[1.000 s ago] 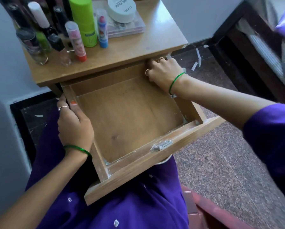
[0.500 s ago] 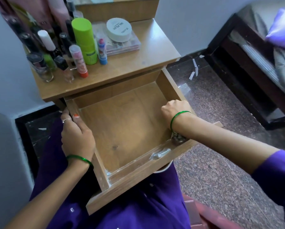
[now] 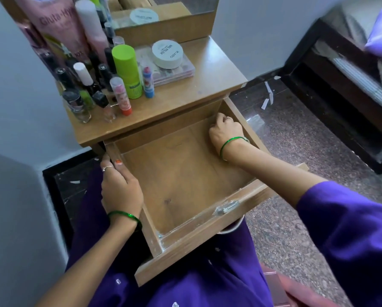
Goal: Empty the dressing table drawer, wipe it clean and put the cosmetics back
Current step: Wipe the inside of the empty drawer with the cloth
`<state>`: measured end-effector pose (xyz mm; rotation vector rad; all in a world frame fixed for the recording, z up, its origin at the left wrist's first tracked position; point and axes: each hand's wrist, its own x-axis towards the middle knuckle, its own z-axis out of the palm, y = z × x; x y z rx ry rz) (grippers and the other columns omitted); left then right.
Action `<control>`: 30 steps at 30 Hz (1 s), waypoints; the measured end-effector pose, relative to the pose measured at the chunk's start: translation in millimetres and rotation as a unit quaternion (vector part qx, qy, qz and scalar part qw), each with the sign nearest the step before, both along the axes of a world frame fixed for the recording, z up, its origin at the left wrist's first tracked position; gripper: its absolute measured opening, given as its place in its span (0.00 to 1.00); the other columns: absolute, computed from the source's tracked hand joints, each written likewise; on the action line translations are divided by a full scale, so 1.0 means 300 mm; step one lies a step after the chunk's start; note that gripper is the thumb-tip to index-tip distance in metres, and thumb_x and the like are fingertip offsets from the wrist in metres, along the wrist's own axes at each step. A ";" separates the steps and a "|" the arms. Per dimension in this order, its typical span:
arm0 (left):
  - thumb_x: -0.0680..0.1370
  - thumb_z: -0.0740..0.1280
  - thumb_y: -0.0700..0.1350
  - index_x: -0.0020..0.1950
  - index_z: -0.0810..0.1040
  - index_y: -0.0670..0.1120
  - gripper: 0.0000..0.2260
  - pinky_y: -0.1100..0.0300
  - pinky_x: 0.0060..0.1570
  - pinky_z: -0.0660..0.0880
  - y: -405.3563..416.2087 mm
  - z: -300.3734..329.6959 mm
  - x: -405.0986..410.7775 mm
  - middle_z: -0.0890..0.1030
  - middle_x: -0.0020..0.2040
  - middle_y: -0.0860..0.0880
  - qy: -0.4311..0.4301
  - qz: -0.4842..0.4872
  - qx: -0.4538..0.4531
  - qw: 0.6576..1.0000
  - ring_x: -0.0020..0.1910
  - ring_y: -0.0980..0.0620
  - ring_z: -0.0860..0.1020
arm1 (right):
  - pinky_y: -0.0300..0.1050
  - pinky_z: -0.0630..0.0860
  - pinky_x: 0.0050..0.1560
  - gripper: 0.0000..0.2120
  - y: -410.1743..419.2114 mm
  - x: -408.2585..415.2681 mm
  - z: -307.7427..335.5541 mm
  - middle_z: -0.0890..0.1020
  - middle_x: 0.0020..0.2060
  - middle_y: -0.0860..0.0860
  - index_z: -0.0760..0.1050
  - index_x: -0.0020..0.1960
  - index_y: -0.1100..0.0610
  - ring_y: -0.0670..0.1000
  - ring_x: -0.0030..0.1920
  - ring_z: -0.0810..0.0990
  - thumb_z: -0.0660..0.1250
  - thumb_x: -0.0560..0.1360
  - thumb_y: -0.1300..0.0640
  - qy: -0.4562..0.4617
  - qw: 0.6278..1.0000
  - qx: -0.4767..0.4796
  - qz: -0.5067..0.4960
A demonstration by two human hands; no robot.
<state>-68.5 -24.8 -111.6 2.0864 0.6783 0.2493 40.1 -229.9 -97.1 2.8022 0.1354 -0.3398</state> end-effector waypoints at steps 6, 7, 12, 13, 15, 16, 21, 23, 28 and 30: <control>0.83 0.51 0.44 0.72 0.63 0.42 0.18 0.56 0.41 0.66 0.001 0.005 -0.005 0.79 0.56 0.39 0.004 -0.002 -0.006 1.000 0.51 0.40 0.78 | 0.51 0.75 0.56 0.19 -0.029 -0.113 0.049 0.71 0.62 0.59 0.71 0.65 0.61 0.60 0.63 0.72 0.62 0.75 0.65 0.129 0.987 -0.098 -0.015; 0.83 0.51 0.44 0.72 0.63 0.41 0.18 0.56 0.41 0.66 0.000 0.008 -0.006 0.79 0.55 0.39 0.005 -0.003 -0.008 1.000 0.51 0.40 0.78 | 0.50 0.73 0.57 0.20 -0.044 -0.118 0.065 0.72 0.63 0.57 0.71 0.66 0.60 0.59 0.63 0.72 0.63 0.75 0.64 0.159 0.982 -0.105 -0.018; 0.83 0.51 0.44 0.72 0.63 0.41 0.18 0.56 0.40 0.66 -0.001 0.012 -0.007 0.79 0.54 0.39 0.001 -0.005 -0.016 1.000 0.44 0.48 0.75 | 0.49 0.72 0.55 0.22 -0.060 -0.098 0.133 0.72 0.65 0.54 0.69 0.67 0.56 0.58 0.64 0.73 0.65 0.73 0.62 0.191 0.976 -0.097 -0.026; 0.83 0.51 0.44 0.73 0.63 0.41 0.18 0.56 0.41 0.66 -0.001 0.012 -0.006 0.79 0.54 0.39 0.000 -0.004 -0.016 1.000 0.43 0.49 0.74 | 0.49 0.72 0.51 0.19 -0.050 -0.082 0.131 0.74 0.62 0.54 0.71 0.64 0.56 0.58 0.62 0.75 0.65 0.73 0.62 0.140 0.988 -0.061 -0.030; 0.83 0.51 0.44 0.73 0.62 0.42 0.18 0.56 0.41 0.67 0.000 0.013 -0.004 0.79 0.55 0.39 -0.001 -0.002 -0.016 1.000 0.45 0.48 0.75 | 0.48 0.72 0.42 0.11 -0.009 -0.049 0.099 0.75 0.55 0.55 0.75 0.56 0.58 0.59 0.56 0.76 0.65 0.73 0.63 0.006 0.999 0.022 -0.036; 0.83 0.51 0.44 0.73 0.62 0.42 0.18 0.56 0.41 0.67 0.001 0.013 -0.004 0.79 0.55 0.39 -0.001 -0.001 -0.016 1.000 0.46 0.46 0.76 | 0.48 0.71 0.36 0.08 0.017 -0.032 0.080 0.75 0.52 0.56 0.76 0.52 0.59 0.59 0.52 0.77 0.63 0.74 0.64 -0.060 0.997 0.033 -0.017; 0.83 0.51 0.44 0.72 0.63 0.41 0.18 0.56 0.41 0.67 0.002 0.011 -0.002 0.79 0.52 0.42 -0.001 -0.002 -0.012 1.000 0.47 0.44 0.77 | 0.42 0.70 0.31 0.20 0.033 0.015 -0.062 0.81 0.49 0.58 0.83 0.41 0.57 0.56 0.42 0.80 0.51 0.73 0.61 -0.049 0.999 -0.013 0.011; 0.83 0.51 0.44 0.72 0.63 0.42 0.18 0.56 0.41 0.66 0.002 0.010 0.005 0.79 0.52 0.42 0.001 0.006 -0.010 1.000 0.49 0.41 0.78 | 0.44 0.72 0.37 0.22 0.044 0.015 -0.024 0.79 0.55 0.59 0.83 0.45 0.58 0.56 0.47 0.79 0.49 0.74 0.62 -0.031 0.998 -0.049 -0.007; 0.83 0.51 0.44 0.73 0.63 0.41 0.18 0.58 0.37 0.67 0.004 0.007 -0.002 0.78 0.45 0.47 0.008 -0.002 -0.011 1.000 0.45 0.44 0.77 | 0.48 0.74 0.53 0.16 0.100 0.030 0.060 0.74 0.60 0.58 0.73 0.63 0.61 0.59 0.61 0.72 0.55 0.79 0.63 0.054 0.997 0.006 -0.053; 0.83 0.51 0.43 0.72 0.63 0.41 0.18 0.57 0.40 0.67 0.000 0.008 -0.006 0.80 0.51 0.41 0.001 0.003 -0.010 1.000 0.47 0.44 0.77 | 0.38 0.72 0.43 0.12 0.107 0.009 0.104 0.77 0.47 0.55 0.76 0.59 0.59 0.56 0.48 0.76 0.59 0.77 0.62 0.155 0.982 -0.012 -0.107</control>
